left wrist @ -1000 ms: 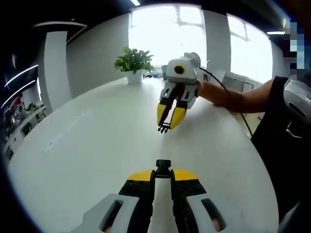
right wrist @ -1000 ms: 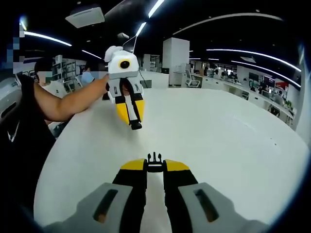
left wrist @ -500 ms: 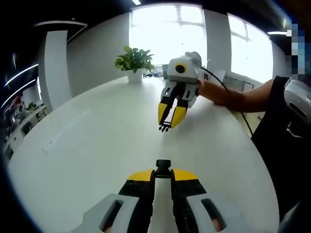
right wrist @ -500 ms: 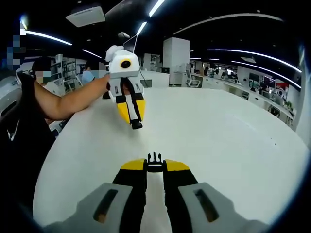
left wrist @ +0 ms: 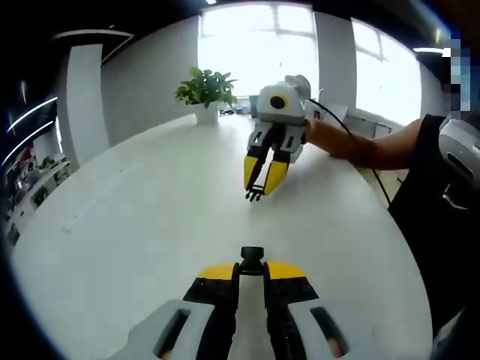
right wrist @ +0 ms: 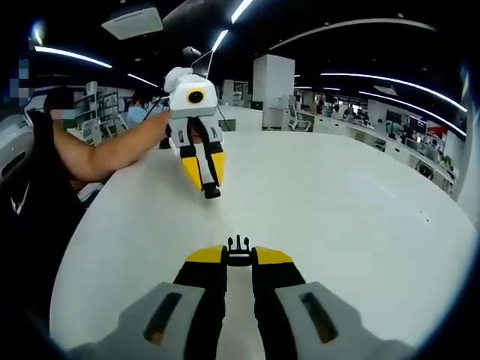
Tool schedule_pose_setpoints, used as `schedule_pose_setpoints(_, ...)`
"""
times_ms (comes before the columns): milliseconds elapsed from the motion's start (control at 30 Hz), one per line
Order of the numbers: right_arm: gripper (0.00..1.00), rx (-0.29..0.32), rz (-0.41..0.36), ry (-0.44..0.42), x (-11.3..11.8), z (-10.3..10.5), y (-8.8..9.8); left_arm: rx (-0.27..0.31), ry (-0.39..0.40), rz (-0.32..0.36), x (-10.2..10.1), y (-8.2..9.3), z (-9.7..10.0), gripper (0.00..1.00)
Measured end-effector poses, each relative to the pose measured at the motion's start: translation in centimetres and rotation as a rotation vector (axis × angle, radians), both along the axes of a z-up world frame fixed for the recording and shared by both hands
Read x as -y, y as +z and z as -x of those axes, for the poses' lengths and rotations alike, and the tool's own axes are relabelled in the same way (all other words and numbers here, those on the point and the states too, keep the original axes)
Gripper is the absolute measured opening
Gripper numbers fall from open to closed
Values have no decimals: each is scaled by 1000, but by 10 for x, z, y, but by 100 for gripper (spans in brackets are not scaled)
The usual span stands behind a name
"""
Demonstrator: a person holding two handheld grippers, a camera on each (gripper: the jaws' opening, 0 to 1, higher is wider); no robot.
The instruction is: Snap the two parts of the plastic buckle together until the buckle closes and remains connected.
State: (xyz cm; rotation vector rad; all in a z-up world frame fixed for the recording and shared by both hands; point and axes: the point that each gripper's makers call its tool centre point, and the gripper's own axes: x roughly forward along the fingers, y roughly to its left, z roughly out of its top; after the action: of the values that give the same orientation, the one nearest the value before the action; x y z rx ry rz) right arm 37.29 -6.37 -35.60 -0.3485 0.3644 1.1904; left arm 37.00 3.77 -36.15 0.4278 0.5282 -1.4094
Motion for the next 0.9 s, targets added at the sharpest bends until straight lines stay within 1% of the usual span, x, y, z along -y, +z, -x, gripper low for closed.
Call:
schedule_pose_setpoints(433,12,-7,9,13,-2,3,-3,-7,1,-7,1,-5,-1,11)
schedule_pose_setpoints(600,12,-12,16,17,-1,4,-6,-19,-3,-11,1,-6,2,11)
schedule_pose_setpoints(900,12,-17,24,21,-1,5,-9,-19,-7,-15,2,-8,2,11)
